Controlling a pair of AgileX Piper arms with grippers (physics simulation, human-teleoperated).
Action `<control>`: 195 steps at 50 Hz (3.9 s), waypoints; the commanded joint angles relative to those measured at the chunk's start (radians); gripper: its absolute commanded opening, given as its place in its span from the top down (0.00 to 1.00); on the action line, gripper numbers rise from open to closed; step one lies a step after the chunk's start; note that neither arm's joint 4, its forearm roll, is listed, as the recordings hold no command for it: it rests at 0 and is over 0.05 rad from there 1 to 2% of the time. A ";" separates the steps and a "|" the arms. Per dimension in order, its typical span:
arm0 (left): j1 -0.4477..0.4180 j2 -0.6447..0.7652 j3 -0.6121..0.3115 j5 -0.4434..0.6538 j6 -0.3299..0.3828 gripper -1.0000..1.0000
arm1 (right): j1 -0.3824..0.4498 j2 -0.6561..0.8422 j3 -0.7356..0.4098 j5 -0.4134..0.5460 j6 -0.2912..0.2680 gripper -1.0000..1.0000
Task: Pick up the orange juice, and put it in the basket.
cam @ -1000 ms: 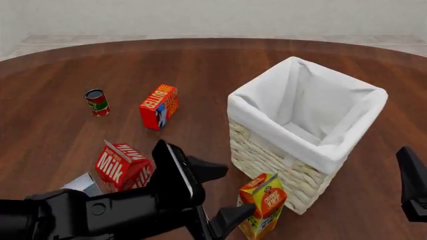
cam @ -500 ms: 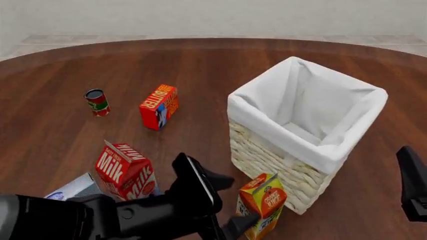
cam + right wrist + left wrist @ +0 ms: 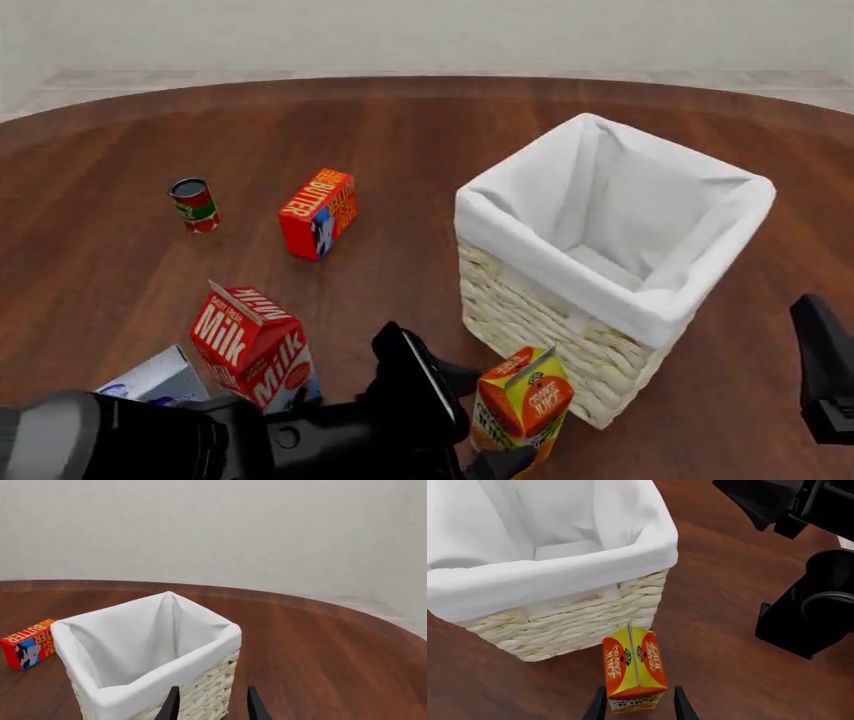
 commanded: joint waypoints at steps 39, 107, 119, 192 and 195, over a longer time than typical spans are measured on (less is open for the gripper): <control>-0.028 0.090 -0.045 0.003 -0.058 0.00 | 0.006 0.001 0.006 0.000 0.004 0.00; -0.049 -0.462 -0.075 0.423 -0.008 1.00 | 0.000 0.001 0.008 -0.004 0.003 0.00; -0.004 -0.577 -0.135 0.568 0.010 1.00 | -0.001 0.000 0.005 -0.001 0.005 0.00; 0.139 -0.141 -0.942 0.924 -0.049 1.00 | 0.008 0.002 0.002 0.010 -0.003 0.00; 0.141 -0.106 -0.960 0.923 -0.004 1.00 | 0.011 0.002 0.004 0.010 -0.002 0.00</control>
